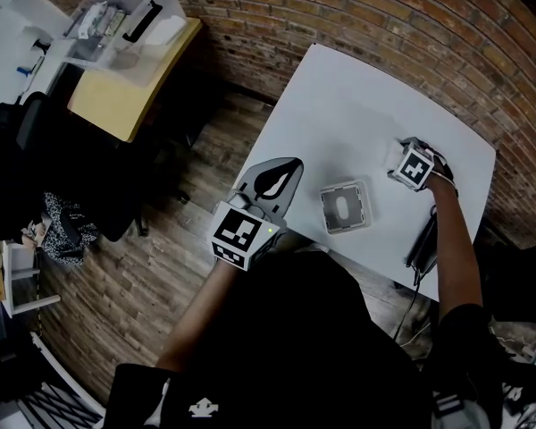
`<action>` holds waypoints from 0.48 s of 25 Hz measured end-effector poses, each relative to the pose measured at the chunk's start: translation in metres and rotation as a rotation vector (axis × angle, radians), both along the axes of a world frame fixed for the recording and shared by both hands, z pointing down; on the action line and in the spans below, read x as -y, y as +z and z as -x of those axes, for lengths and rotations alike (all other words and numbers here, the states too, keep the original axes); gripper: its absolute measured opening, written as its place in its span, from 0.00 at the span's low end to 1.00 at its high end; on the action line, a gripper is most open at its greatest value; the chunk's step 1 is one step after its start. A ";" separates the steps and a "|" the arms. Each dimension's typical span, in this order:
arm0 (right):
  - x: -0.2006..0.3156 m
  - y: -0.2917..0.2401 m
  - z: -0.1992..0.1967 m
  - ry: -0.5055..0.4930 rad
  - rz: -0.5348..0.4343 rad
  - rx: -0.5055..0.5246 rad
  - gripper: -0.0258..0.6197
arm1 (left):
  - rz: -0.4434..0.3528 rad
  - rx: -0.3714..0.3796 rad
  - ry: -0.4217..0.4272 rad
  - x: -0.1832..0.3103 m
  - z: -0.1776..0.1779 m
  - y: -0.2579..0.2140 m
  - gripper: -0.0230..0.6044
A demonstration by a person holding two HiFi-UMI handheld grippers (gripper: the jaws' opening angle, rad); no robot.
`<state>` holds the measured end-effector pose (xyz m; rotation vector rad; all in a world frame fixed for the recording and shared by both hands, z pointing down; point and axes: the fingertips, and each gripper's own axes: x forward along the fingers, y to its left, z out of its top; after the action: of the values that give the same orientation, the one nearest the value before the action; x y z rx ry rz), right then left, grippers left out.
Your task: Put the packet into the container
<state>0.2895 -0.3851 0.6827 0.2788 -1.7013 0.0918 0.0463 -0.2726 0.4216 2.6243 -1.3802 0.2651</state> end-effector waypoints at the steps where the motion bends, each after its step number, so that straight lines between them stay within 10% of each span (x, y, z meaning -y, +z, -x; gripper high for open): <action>1: 0.000 -0.003 0.002 -0.003 -0.007 0.003 0.66 | -0.001 -0.004 0.002 0.000 0.001 0.000 0.04; 12: -0.036 -0.049 0.025 -0.075 -0.072 0.043 0.66 | 0.001 -0.054 0.083 -0.006 -0.004 0.002 0.04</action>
<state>0.2645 -0.3490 0.6341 0.2686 -1.7583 -0.0192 0.0503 -0.2662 0.4236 2.6715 -1.2560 0.2043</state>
